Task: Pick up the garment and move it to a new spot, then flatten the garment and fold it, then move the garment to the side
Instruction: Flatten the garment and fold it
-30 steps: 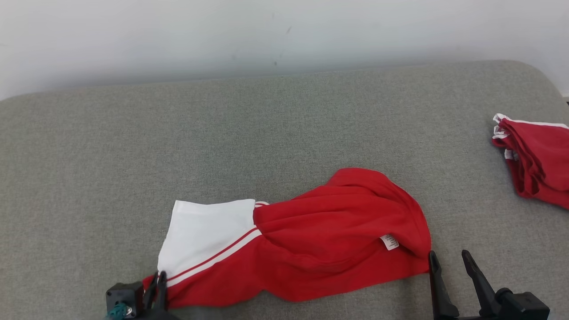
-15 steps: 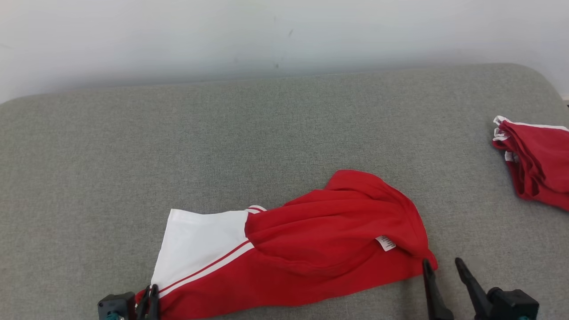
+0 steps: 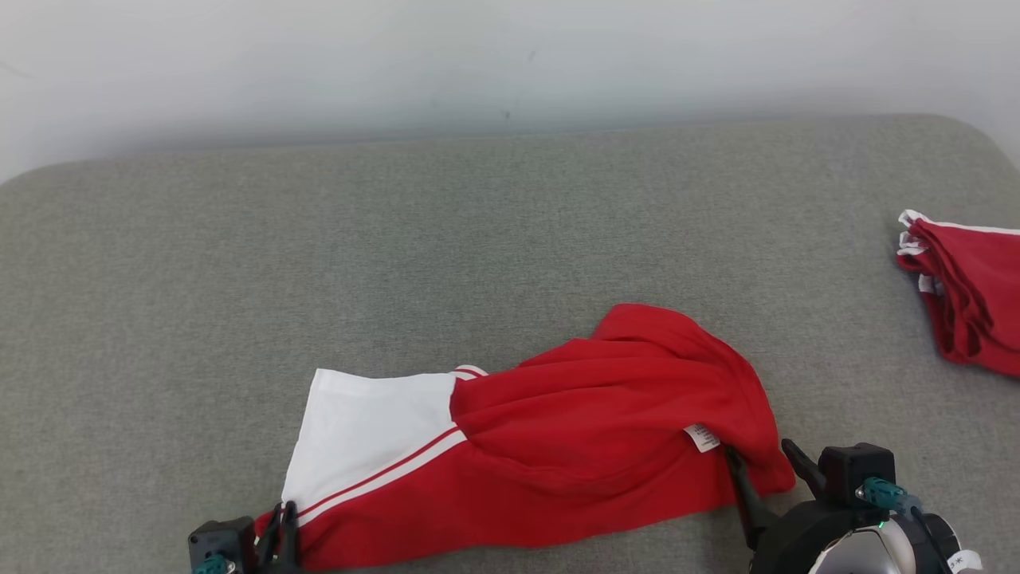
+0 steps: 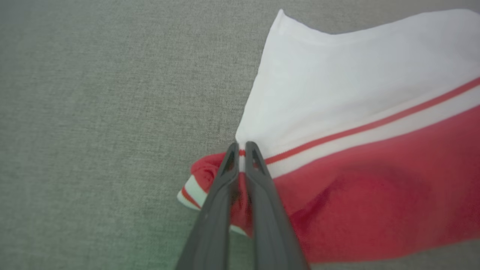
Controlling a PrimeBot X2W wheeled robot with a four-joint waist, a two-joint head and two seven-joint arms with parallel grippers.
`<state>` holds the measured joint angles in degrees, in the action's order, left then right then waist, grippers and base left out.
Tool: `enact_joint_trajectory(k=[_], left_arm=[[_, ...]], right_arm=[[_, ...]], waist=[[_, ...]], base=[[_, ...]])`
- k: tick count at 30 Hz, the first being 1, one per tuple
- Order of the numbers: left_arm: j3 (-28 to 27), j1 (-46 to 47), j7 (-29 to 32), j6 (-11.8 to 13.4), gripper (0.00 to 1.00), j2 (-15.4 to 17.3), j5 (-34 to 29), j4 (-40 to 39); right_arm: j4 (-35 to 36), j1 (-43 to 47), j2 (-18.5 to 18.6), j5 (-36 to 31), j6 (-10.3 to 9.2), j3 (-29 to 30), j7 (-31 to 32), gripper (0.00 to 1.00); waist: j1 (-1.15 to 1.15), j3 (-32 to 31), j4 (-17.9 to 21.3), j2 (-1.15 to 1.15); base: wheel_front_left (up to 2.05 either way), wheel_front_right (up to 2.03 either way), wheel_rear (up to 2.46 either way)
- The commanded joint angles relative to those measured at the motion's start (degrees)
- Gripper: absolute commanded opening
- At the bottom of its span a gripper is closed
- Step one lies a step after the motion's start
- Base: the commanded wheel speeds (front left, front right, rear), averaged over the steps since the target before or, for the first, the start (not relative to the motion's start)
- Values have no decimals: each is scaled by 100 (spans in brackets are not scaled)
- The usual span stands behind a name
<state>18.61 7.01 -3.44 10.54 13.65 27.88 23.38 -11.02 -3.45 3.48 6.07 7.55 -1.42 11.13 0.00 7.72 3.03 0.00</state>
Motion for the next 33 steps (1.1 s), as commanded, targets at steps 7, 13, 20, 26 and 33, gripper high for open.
enact_joint_trajectory(k=[7, 13, 20, 26, 33], left_arm=[[-214, -150, -574, 91, 100, -53, 129, 67], [-813, -546, -1172, -254, 100, -150, 94, -733], [-1800, -1321, -1174, -1139, 100, -785, -566, -2248], [-1928, -1544, -1175, -1619, 100, -1033, -917, -2528], [-1853, -1483, -1176, -1751, 100, -1075, -1049, -2534]], right_arm=[[5, 89, -10, 37, -15, 149, 0, 100], [306, 320, -25, 185, -15, 484, -136, 100], [435, 258, -36, 630, -15, 857, 60, 100], [176, -140, -41, 1128, -15, 1077, 641, 100], [-195, -612, -18, 1318, -15, 1363, 1420, 100]], waist=[[0, -111, -174, 0], [0, -210, -237, 0], [0, -203, -371, 0], [0, -49, -558, 0], [0, 146, -728, 0]], base=[[0, 0, 0], [0, 0, 0], [0, 0, 0], [0, 0, 0], [0, 0, 0]])
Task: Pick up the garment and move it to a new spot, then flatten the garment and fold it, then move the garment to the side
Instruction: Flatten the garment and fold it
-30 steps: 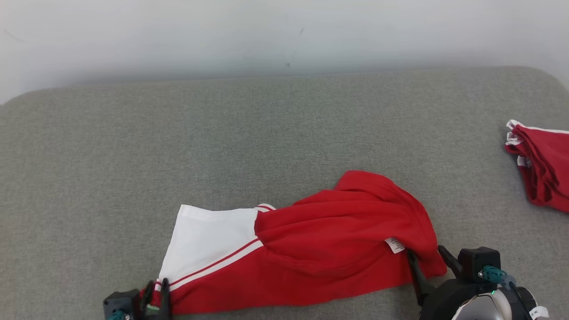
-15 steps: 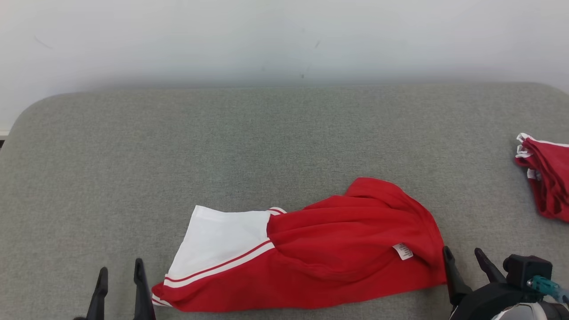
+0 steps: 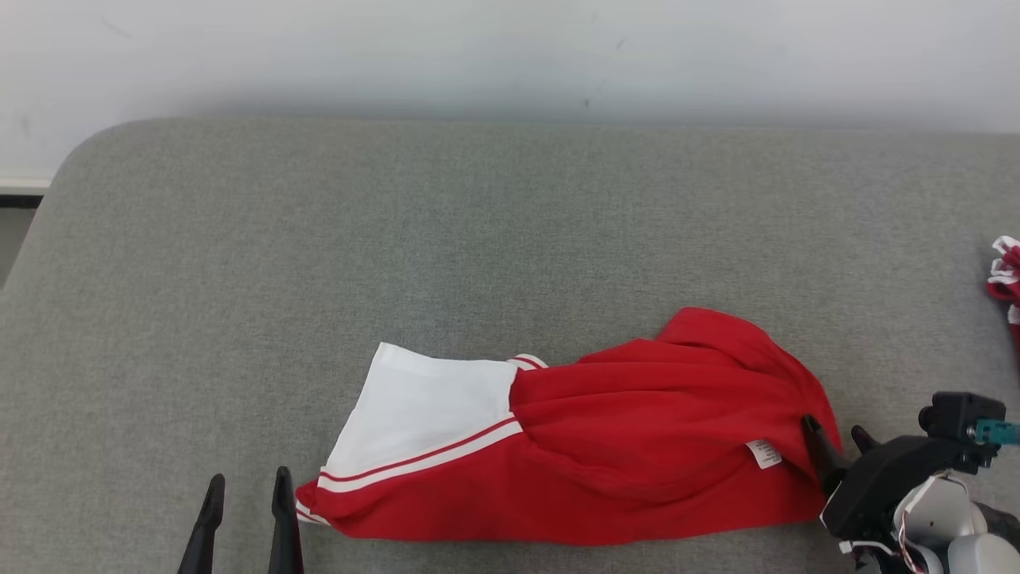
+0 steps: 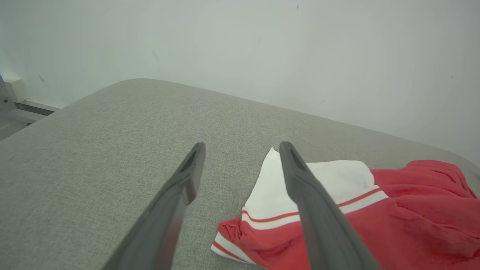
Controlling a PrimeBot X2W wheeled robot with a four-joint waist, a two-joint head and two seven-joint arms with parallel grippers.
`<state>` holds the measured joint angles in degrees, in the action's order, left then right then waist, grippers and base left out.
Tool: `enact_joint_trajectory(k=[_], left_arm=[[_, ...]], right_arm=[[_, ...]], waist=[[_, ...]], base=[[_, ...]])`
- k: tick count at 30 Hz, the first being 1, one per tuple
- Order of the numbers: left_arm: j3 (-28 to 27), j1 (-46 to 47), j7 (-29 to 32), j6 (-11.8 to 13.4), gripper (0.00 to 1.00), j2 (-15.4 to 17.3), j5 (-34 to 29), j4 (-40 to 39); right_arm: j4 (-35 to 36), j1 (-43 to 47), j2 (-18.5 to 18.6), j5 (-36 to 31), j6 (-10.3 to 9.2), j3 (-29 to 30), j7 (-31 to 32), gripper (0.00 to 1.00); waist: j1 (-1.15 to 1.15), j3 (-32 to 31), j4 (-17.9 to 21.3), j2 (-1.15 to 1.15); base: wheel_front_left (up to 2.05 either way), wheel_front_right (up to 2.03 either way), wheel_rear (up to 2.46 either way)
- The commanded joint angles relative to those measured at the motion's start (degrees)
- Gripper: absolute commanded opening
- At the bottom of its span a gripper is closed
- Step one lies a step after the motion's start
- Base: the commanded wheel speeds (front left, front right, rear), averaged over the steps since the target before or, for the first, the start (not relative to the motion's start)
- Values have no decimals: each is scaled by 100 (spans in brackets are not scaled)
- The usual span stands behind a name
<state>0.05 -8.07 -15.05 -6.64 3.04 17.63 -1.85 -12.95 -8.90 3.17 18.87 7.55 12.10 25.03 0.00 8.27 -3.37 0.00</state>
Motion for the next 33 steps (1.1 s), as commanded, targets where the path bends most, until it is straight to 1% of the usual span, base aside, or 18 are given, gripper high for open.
enact_joint_trajectory(k=[1, 4, 5, 6, 7, 8, 9, 14, 21, 24, 28, 29, 30, 33], left_arm=[[13, 37, -15, -43, 100, -16, -48, 3], [42, 103, -15, -53, 100, -18, -12, 22], [42, 114, -15, -60, 100, -17, -4, 29], [46, 118, -15, -66, 100, -18, 2, 38], [50, 119, -16, -69, 100, -18, 4, 47], [51, 124, -16, -73, 100, -19, 9, 57], [54, 129, -16, -77, 100, -19, 13, 68], [58, 148, -16, -89, 100, -20, 43, 122], [103, 214, -16, -79, 100, -20, 75, 144], [159, 274, -16, -81, 100, -21, 79, 134], [212, 350, -16, -78, 100, -19, 88, 129], [225, 369, -16, -78, 100, -20, 91, 121], [225, 379, -16, -78, 100, -20, 98, 114], [212, 382, -16, -79, 100, -19, 103, 108]], right_arm=[[-44, -129, 13, 34, -15, 47, 145, 100], [-111, -305, 25, -18, -15, 111, 414, 100], [-130, -348, 24, -15, -15, 119, 489, 89], [-144, -380, 24, -14, -15, 126, 556, 73], [-144, -409, 23, -25, -15, 132, 598, 45], [-141, -428, 22, -36, -15, 139, 621, 14], [-142, -437, 20, -49, -15, 145, 665, 0], [-36, -446, 12, -91, -15, 122, 679, 0], [68, -951, 150, -206, -15, 127, 604, 0], [-98, -1305, 232, -246, -15, 137, 542, 0], [-506, -1735, 302, -301, -15, 148, 380, 0], [-609, -1830, 319, -308, -15, 153, 300, 2], [-715, -1916, 336, -330, -15, 150, 208, 100], [-978, -2102, 355, -420, -15, 162, -149, 100]], waist=[[0, 119, -109, 0], [0, 189, -162, 0], [0, 202, -173, 0], [0, 214, -183, 0], [0, 221, -191, 0], [0, 226, -198, 0], [0, 228, -204, 0], [0, 216, -205, 0], [0, 300, -223, 0], [0, 374, -292, 0], [0, 460, -412, 0], [0, 481, -439, 0], [0, 498, -463, 0], [0, 523, -509, 0]], base=[[0, 0, 0], [0, 0, 0], [0, 0, 0], [0, 0, 0], [0, 0, 0], [0, 0, 0], [0, 0, 0], [0, 0, 0], [0, 0, 0], [0, 0, 0], [0, 0, 0], [0, 0, 0], [0, 0, 0], [0, 0, 0]])
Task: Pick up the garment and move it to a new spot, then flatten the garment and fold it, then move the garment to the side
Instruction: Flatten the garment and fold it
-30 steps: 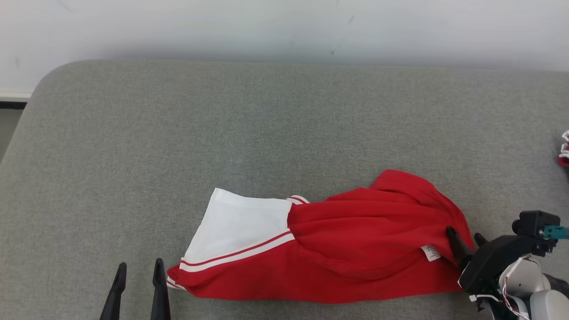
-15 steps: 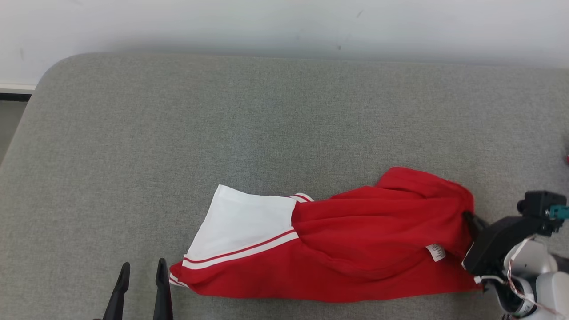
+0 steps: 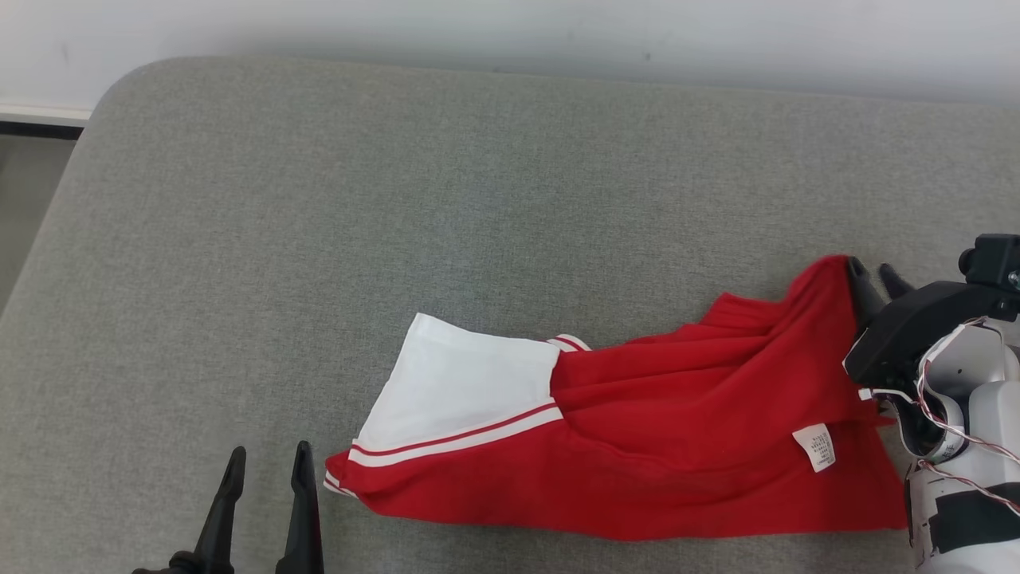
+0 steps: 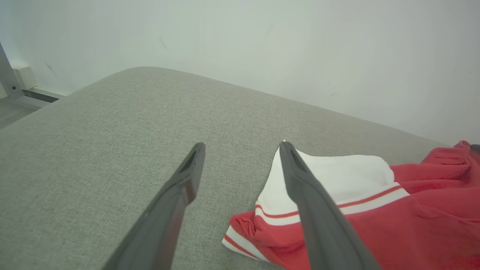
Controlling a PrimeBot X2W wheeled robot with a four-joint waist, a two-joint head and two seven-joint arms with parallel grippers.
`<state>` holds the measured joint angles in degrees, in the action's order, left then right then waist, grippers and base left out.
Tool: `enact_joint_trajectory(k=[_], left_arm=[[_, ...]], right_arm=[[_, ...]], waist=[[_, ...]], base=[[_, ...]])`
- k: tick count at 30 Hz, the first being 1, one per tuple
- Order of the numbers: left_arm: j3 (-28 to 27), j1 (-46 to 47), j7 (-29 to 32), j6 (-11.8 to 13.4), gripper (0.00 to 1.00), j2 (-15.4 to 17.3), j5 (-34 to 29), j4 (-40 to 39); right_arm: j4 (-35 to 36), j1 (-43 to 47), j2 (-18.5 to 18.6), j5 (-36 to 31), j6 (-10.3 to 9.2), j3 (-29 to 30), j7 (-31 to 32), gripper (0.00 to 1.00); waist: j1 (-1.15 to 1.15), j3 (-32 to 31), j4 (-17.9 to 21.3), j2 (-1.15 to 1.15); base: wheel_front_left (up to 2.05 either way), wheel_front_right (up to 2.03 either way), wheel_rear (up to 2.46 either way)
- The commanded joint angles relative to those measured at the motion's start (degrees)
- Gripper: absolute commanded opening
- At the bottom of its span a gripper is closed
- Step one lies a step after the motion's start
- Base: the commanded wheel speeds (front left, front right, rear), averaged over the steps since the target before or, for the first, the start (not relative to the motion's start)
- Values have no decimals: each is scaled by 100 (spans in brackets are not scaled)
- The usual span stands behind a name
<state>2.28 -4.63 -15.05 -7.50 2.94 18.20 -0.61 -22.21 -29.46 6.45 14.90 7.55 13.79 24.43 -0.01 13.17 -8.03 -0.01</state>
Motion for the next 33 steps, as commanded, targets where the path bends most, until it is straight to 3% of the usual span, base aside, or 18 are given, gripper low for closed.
enact_joint_trajectory(k=[1, 12, 18, 25, 33], left_arm=[[-23, 36, -16, 6, 100, -10, 43, -20], [-198, -133, -16, 24, 100, -11, -29, -27], [-180, -270, -16, 29, 100, -10, -14, -34], [-136, -355, -16, 41, 100, -9, -4, -32], [-172, -412, -16, 55, 100, -9, -46, -24]], right_arm=[[-120, -86, 29, -41, -15, -15, -213, 100], [115, 415, 186, 148, -15, -425, -1502, 100], [682, 1240, 178, 393, -15, -354, -1300, 100], [1875, 2495, -11, 177, -15, -235, -1340, 100], [2364, 3588, -192, -281, -15, -577, -2582, 100]], waist=[[1, 30, -50, 1], [1, -354, 184, 1], [1, -612, 373, 1], [1, -763, 425, 1], [1, -932, 472, 1]], base=[[0, 0, 0], [0, 0, 0], [0, 0, 0], [0, 0, 0], [0, 0, 0]])
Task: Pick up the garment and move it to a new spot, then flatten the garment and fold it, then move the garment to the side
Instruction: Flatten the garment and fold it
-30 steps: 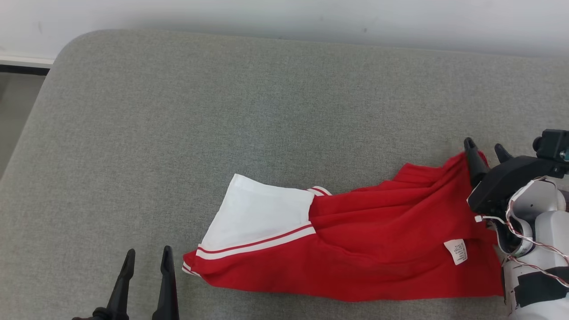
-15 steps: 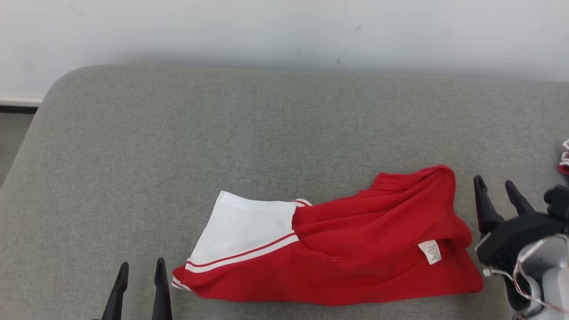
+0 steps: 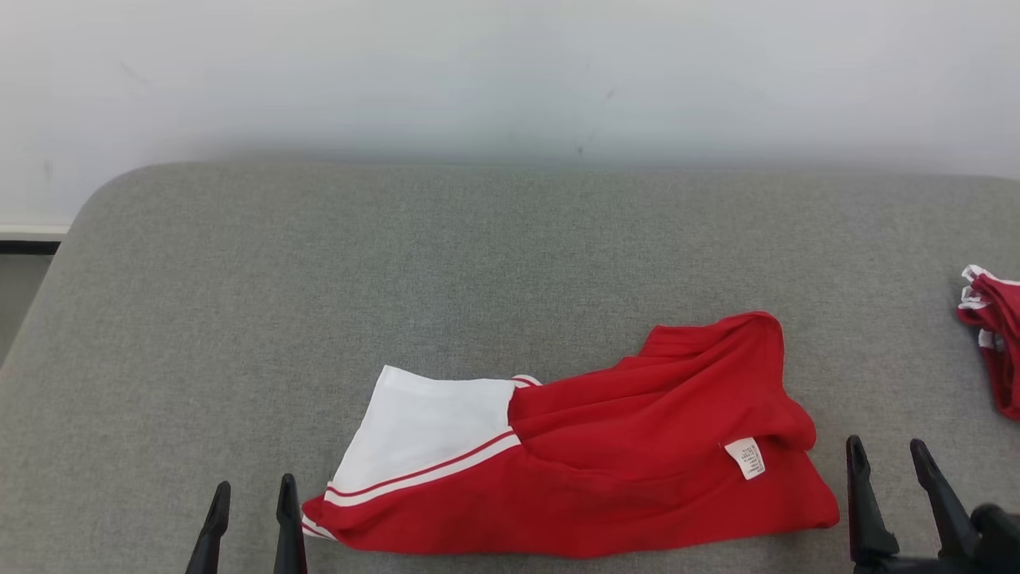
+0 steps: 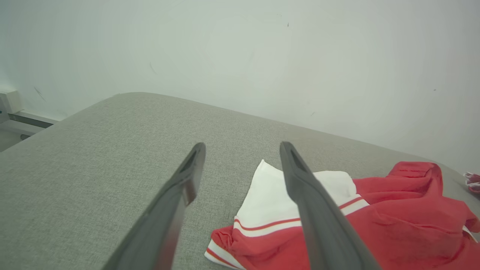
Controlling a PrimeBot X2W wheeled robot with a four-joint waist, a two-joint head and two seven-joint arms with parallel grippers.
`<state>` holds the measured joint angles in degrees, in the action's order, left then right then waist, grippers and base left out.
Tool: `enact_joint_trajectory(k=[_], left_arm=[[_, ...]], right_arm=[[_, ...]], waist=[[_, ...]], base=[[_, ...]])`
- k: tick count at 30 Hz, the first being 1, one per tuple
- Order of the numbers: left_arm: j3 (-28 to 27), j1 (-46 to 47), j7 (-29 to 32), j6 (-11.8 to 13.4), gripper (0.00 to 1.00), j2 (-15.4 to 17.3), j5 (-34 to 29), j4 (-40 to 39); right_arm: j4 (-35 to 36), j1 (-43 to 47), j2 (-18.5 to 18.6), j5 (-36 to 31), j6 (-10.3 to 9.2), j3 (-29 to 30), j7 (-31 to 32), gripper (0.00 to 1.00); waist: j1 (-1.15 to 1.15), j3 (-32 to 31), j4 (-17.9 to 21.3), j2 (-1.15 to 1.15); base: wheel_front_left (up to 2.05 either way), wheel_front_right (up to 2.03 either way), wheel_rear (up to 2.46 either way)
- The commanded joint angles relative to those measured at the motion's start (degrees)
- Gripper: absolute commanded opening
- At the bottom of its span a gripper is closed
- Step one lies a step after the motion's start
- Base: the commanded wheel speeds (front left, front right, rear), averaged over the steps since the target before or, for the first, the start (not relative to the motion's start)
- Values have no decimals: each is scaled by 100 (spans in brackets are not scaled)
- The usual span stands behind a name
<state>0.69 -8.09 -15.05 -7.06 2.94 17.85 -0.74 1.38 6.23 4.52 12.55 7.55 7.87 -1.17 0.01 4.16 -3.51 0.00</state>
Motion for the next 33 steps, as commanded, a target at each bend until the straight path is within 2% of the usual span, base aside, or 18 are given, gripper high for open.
enact_joint_trajectory(k=[1, 6, 10, 16, 29, 33], left_arm=[[-23, -63, -16, 17, 100, -10, -24, -18], [-60, -143, -16, 38, 100, -9, -73, 19], [-84, -204, -17, 39, 100, -10, -107, 83], [-99, -244, -16, 68, 100, -9, -137, 163], [-97, -223, -16, 85, 100, -9, -116, 158], [-94, -255, -16, 85, 100, -10, -106, 149]], right_arm=[[-28, 86, -19, -85, -15, -20, -213, 100], [-240, 343, -118, -234, -15, -237, -951, 100], [-551, 500, -149, -230, -15, -502, -1145, 100], [-852, 497, -163, -199, -15, -697, -1232, 100], [-968, 395, -165, -186, -15, -608, -1270, 100], [-955, 315, -164, -153, -15, -637, -1036, 100]], waist=[[-1, -64, 32, 0], [-1, -249, 100, 0], [-1, -402, 172, 0], [-1, -516, 275, 0], [-1, -536, 299, 0], [-1, -511, 288, 0]], base=[[0, 0, 0], [0, 0, 0], [0, 0, 0], [0, 0, 0], [0, 0, 0], [0, 0, 0]])
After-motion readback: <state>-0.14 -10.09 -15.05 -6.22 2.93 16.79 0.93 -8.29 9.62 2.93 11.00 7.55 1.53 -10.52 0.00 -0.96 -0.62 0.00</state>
